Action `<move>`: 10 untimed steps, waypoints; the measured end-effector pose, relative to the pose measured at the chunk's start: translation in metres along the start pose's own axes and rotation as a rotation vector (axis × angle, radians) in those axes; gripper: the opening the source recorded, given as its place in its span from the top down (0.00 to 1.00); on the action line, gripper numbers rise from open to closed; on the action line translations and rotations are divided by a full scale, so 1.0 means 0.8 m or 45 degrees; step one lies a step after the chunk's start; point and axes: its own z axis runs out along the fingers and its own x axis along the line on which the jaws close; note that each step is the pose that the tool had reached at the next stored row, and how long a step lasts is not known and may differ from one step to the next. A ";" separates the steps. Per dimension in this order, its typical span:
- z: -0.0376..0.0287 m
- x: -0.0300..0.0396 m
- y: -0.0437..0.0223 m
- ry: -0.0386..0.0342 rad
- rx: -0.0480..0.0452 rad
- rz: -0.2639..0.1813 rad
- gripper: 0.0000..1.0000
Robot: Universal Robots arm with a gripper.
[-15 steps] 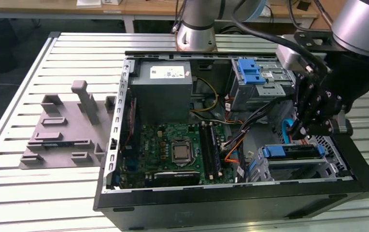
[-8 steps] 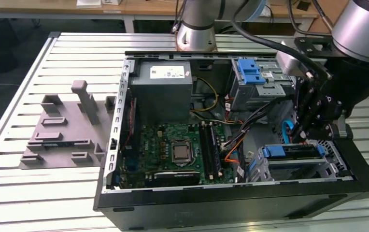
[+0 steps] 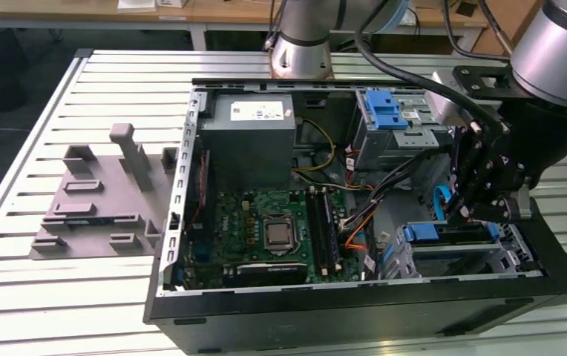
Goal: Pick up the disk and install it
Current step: 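Insert the second disk wire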
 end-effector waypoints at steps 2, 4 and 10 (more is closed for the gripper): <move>0.0000 0.0000 0.0000 0.0001 0.000 0.000 0.84; 0.0000 0.0001 -0.0001 -0.0004 0.000 0.000 0.84; 0.0039 0.0029 -0.0010 -0.0253 -0.002 0.000 0.84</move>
